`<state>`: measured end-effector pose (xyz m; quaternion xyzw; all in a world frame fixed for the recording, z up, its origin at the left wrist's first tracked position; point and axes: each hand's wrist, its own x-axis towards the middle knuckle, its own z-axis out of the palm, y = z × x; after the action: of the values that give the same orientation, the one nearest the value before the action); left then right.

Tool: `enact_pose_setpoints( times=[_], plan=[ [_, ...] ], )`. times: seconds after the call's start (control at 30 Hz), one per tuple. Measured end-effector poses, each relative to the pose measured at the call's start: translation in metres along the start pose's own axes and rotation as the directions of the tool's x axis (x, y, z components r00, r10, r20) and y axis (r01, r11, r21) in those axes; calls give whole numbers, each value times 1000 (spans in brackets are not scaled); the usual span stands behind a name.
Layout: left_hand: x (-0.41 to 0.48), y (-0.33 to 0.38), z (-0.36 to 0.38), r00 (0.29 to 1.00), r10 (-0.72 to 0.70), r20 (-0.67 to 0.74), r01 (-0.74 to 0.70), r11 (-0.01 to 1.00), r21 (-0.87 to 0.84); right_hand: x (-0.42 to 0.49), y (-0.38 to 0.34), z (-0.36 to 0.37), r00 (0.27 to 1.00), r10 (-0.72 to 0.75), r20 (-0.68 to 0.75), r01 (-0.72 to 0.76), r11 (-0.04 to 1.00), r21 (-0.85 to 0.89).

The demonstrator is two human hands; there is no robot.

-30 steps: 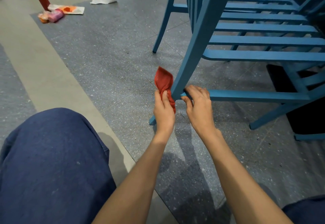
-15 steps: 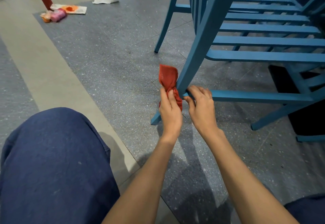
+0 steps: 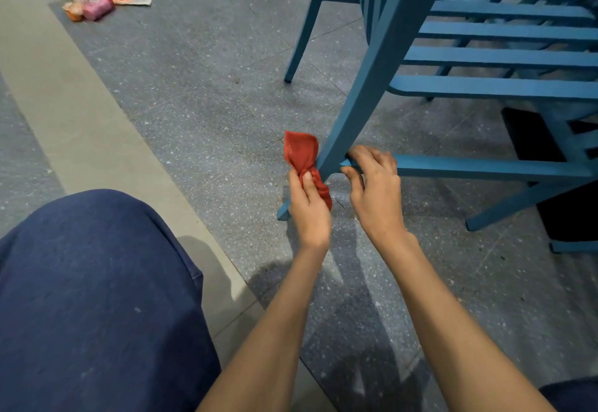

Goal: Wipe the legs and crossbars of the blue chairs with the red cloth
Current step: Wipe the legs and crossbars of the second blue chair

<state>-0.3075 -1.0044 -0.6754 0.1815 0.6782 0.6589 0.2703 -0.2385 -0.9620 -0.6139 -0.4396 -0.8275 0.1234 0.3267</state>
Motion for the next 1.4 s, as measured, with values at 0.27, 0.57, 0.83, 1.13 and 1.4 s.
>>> enact_pose_setpoints(
  times=[0.27,0.57,0.83,1.13,1.4],
  plan=[
    [40,-75,-23,947,-317,57,300,931,208,-3,3,3,999,-10,-40,11,1000,29],
    [41,-46,-20,951,-276,140,266,960,86,-3,4,5,999,-3,-32,4,999,42],
    [9,4,-4,995,81,60,-81,997,2,-2,5,6,999,-7,-44,9,999,53],
    [35,-64,-19,945,-327,-11,327,944,52,-3,9,9,999,-3,-35,5,999,50],
    [42,-33,-3,755,-644,-122,603,756,-256,-5,13,10,999,-16,-39,17,999,43]
  ],
)
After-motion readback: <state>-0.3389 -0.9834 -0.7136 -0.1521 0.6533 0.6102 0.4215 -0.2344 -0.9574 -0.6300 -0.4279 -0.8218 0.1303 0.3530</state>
